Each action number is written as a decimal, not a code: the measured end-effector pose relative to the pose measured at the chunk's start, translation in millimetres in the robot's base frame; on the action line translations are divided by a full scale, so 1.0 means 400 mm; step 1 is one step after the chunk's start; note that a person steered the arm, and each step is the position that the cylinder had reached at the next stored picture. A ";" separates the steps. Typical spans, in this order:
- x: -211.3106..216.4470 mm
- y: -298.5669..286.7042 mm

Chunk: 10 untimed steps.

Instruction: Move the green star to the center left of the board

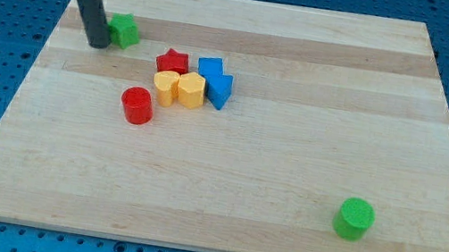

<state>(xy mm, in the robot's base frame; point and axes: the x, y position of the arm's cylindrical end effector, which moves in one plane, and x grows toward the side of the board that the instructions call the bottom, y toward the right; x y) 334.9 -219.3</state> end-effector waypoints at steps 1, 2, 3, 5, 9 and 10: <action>0.004 0.009; 0.032 0.093; 0.025 0.186; -0.143 0.138; 0.014 -0.043; -0.112 -0.011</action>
<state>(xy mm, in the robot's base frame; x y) 290.3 -223.6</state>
